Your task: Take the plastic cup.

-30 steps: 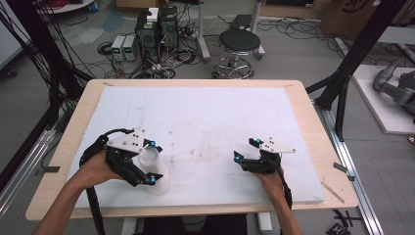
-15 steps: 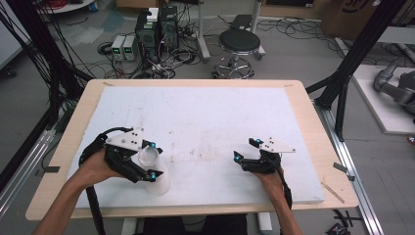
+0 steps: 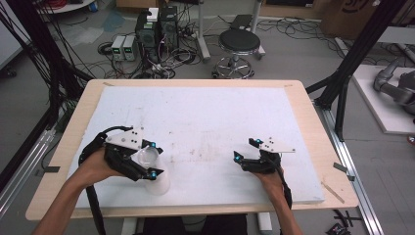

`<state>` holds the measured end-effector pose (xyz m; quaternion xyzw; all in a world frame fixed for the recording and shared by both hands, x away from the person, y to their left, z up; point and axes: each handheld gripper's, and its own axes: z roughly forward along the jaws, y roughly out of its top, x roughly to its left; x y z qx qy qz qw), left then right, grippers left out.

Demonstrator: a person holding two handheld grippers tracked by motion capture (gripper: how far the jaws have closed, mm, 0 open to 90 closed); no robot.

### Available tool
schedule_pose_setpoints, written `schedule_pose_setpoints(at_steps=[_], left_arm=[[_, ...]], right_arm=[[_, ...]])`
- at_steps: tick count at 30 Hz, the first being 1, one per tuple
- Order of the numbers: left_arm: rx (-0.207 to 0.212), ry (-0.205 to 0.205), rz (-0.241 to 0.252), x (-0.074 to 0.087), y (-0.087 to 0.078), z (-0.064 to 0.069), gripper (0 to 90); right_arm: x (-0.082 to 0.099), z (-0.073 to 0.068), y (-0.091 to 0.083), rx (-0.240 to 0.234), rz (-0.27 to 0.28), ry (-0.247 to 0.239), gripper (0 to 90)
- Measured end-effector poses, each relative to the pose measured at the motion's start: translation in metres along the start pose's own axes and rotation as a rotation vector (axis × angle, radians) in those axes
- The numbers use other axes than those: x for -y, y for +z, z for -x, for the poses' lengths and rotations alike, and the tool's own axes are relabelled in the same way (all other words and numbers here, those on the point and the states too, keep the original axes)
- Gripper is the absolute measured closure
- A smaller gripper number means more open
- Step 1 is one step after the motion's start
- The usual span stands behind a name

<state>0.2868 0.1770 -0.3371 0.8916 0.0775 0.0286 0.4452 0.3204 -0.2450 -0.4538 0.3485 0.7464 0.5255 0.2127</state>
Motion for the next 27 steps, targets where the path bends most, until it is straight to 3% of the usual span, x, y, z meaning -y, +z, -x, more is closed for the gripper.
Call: schedule_pose_setpoints(at_steps=[9, 14, 27], left_arm=[[-0.003, -0.007, 0.006, -0.006, -0.005, 0.000, 36.5], [-0.010, -0.012, 0.012, -0.016, -0.016, 0.001, 37.1], [-0.079, 0.002, 0.094, -0.079, -0.083, 0.000, 38.2]], right_arm=[[0.000, 0.000, 0.000, 0.000, -0.001, 0.001, 18.5], [0.000, 0.000, 0.000, 0.001, -0.001, 0.001, 18.6], [0.000, 0.000, 0.000, 0.002, -0.002, -0.002, 18.5]])
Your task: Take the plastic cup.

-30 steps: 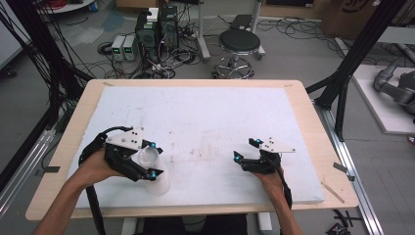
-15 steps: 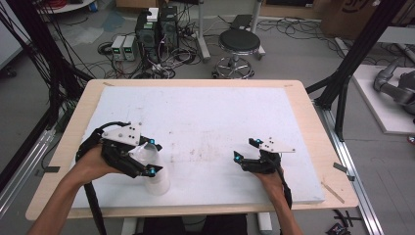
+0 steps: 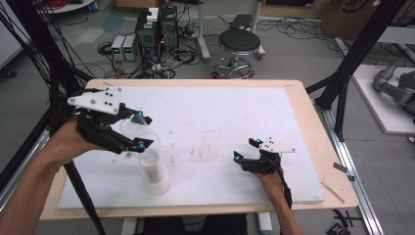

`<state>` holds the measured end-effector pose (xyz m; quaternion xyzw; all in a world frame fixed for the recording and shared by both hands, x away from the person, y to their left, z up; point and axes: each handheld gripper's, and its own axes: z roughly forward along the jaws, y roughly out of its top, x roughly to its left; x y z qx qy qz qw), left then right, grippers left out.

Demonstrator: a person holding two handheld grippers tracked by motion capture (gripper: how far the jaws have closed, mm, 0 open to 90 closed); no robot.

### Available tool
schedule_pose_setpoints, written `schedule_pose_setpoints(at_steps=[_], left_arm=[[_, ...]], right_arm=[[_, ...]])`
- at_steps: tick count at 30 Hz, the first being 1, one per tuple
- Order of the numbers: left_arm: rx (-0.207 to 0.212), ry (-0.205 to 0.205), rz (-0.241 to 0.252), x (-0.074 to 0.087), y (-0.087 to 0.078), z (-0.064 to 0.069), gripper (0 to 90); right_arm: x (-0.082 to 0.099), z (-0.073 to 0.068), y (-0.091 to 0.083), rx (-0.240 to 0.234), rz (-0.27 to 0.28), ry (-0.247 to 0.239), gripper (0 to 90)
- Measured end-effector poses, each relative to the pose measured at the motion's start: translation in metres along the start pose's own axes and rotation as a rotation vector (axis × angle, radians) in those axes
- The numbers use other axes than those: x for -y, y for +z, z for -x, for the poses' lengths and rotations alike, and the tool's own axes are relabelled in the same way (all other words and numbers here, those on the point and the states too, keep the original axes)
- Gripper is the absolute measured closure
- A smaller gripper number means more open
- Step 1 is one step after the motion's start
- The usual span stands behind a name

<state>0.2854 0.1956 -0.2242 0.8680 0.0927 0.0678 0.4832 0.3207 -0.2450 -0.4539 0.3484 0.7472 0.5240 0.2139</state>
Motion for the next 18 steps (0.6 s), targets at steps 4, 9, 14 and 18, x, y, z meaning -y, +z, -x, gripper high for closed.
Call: schedule_pose_setpoints(at_steps=[4, 9, 14, 18], left_arm=[[-0.006, 0.013, -0.001, -0.009, -0.007, -0.001, 38.4], [-0.015, 0.022, -0.008, -0.014, -0.007, -0.007, 38.3], [-0.011, 0.009, -0.005, -0.007, -0.002, -0.026, 38.3], [-0.016, -0.007, 0.017, -0.001, 0.002, -0.042, 38.4]], right_arm=[[0.000, 0.000, 0.000, -0.002, 0.001, 0.002, 18.6], [0.000, 0.000, 0.000, -0.002, -0.001, 0.002, 18.5], [0.000, 0.000, 0.000, 0.000, 0.006, -0.002, 18.6], [0.000, 0.000, -0.001, 0.001, 0.003, 0.004, 18.5]])
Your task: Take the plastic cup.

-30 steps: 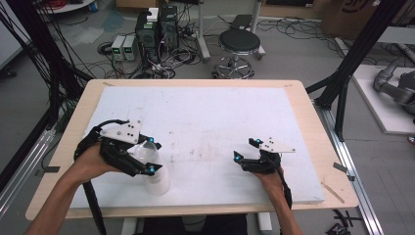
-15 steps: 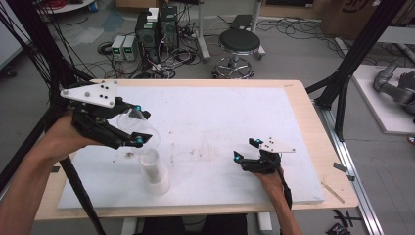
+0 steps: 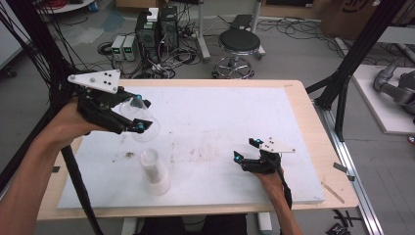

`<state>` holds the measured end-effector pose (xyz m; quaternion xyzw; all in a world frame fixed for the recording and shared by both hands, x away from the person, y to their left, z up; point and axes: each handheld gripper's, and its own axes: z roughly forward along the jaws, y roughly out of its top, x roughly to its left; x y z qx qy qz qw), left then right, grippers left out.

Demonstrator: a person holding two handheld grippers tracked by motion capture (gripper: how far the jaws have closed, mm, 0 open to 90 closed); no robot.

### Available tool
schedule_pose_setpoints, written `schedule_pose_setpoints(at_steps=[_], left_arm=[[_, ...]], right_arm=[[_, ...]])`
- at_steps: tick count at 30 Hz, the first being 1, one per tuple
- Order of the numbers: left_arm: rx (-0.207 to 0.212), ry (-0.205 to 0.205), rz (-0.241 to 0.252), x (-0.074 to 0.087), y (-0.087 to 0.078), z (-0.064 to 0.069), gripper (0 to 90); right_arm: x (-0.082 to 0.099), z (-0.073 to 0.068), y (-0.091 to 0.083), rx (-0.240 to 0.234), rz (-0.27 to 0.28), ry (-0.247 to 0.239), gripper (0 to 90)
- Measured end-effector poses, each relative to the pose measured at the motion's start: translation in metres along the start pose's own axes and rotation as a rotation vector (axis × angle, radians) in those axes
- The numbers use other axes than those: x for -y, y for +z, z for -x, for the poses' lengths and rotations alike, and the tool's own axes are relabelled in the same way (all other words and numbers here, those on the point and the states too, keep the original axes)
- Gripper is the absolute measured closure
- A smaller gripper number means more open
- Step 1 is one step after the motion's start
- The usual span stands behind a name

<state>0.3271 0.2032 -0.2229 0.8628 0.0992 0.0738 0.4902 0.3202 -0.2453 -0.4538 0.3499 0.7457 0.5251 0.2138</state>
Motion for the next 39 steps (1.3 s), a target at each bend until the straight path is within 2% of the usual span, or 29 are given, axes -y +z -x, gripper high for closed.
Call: schedule_pose_setpoints(at_steps=[1, 2, 4, 7, 14, 15, 16, 17, 22, 28, 34, 39], left_arm=[[0.004, -0.010, 0.031, 0.004, 0.005, -0.011, 38.5], [0.004, -0.010, 0.031, 0.004, 0.005, -0.011, 38.5], [0.005, -0.007, 0.046, 0.007, 0.011, -0.020, 38.5], [0.014, -0.020, 0.067, 0.012, 0.023, -0.034, 38.6], [0.030, -0.029, 0.117, 0.025, 0.050, -0.054, 38.8], [0.040, -0.030, 0.146, 0.028, 0.057, -0.059, 38.8], [0.040, -0.030, 0.146, 0.028, 0.057, -0.059, 38.9], [0.049, -0.035, 0.176, 0.030, 0.063, -0.063, 39.1], [0.061, -0.050, 0.205, 0.033, 0.076, -0.068, 39.3], [0.073, -0.044, 0.176, 0.034, 0.089, -0.069, 39.3], [0.078, -0.041, 0.195, 0.032, 0.095, -0.070, 39.6], [0.074, -0.037, 0.181, 0.031, 0.100, -0.069, 39.5]], right_arm=[[0.000, 0.000, 0.000, -0.002, -0.002, 0.004, 18.5], [0.000, 0.000, 0.000, -0.002, -0.002, 0.004, 18.5], [0.000, 0.001, 0.000, -0.001, 0.001, 0.005, 18.5], [0.000, 0.001, -0.001, 0.001, 0.011, 0.013, 18.5], [0.000, 0.002, -0.001, -0.005, 0.007, 0.019, 18.5], [0.000, 0.002, -0.001, -0.005, 0.008, 0.017, 18.5], [0.000, 0.002, -0.001, -0.004, 0.006, 0.019, 18.5], [0.000, 0.003, -0.001, -0.005, 0.006, 0.018, 18.5], [0.000, 0.003, -0.001, -0.005, 0.010, 0.030, 18.5], [0.000, 0.004, 0.000, -0.007, 0.004, 0.036, 18.5], [0.000, 0.004, 0.000, -0.012, 0.004, 0.037, 18.5], [0.000, 0.006, 0.000, -0.023, -0.003, 0.059, 18.5]])
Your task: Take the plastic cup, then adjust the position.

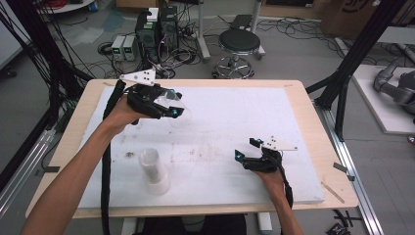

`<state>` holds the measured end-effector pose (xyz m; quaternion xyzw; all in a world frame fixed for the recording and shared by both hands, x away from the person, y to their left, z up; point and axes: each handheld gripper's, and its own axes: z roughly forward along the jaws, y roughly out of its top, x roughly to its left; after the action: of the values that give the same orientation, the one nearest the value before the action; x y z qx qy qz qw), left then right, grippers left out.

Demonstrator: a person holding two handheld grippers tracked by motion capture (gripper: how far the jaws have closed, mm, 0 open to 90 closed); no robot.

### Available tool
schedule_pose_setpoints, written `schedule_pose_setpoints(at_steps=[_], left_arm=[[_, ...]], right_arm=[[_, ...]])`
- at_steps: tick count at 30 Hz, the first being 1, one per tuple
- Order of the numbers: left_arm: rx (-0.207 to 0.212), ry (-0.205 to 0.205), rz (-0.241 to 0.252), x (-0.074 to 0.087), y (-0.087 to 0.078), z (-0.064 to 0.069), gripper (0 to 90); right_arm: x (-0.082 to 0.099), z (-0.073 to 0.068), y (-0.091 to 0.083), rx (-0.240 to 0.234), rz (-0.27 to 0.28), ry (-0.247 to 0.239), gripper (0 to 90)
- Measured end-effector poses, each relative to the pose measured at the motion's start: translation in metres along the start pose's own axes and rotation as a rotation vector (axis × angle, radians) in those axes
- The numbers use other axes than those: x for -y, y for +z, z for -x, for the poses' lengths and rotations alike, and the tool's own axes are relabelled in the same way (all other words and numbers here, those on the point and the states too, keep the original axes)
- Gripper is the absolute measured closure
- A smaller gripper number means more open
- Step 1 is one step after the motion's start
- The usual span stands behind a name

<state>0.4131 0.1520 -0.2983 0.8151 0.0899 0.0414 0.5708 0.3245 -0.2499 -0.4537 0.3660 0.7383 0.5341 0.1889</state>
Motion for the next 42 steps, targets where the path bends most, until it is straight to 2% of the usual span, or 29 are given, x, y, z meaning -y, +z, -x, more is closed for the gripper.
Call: schedule_pose_setpoints(at_steps=[4, 7, 18, 24, 29, 30, 31, 35, 36, 37, 38, 42], left_arm=[[0.008, 0.016, -0.012, -0.001, 0.008, 0.001, 39.6], [0.010, 0.008, -0.004, -0.002, 0.011, 0.001, 39.6], [0.012, 0.013, 0.007, -0.003, 0.009, 0.000, 39.8], [0.006, 0.014, 0.022, -0.003, 0.007, 0.001, 39.9], [0.010, 0.014, 0.038, -0.004, 0.008, 0.001, 40.2], [0.011, 0.018, 0.034, -0.004, 0.008, 0.001, 40.2], [0.012, 0.014, 0.038, -0.004, 0.009, 0.002, 40.2], [0.018, 0.010, 0.051, -0.005, 0.010, 0.002, 40.3], [0.020, 0.016, 0.051, -0.005, 0.010, 0.002, 40.4], [0.023, 0.015, 0.054, -0.005, 0.010, 0.002, 40.4], [0.022, 0.018, 0.053, -0.006, 0.010, 0.002, 40.3], [0.023, 0.006, 0.081, -0.006, 0.010, 0.003, 40.4]], right_arm=[[0.000, 0.002, 0.000, -0.010, 0.000, 0.008, 18.5], [0.000, 0.002, 0.000, -0.013, 0.000, 0.003, 18.5], [-0.002, 0.003, 0.001, -0.036, -0.004, -0.006, 18.5], [-0.012, 0.007, -0.001, -0.077, 0.001, -0.027, 18.5], [-0.028, 0.011, -0.005, -0.147, 0.028, -0.052, 18.5], [-0.035, 0.011, -0.006, -0.191, 0.018, -0.043, 18.5], [-0.035, 0.011, -0.006, -0.191, 0.018, -0.043, 18.5], [-0.049, 0.014, -0.005, -0.265, 0.005, -0.082, 18.5], [-0.057, 0.015, -0.004, -0.299, -0.004, -0.101, 18.4], [-0.057, 0.015, -0.004, -0.299, -0.004, -0.101, 18.4], [-0.065, 0.018, -0.003, -0.326, 0.010, -0.119, 18.4], [-0.078, 0.021, -0.002, -0.350, -0.004, -0.139, 16.5]])
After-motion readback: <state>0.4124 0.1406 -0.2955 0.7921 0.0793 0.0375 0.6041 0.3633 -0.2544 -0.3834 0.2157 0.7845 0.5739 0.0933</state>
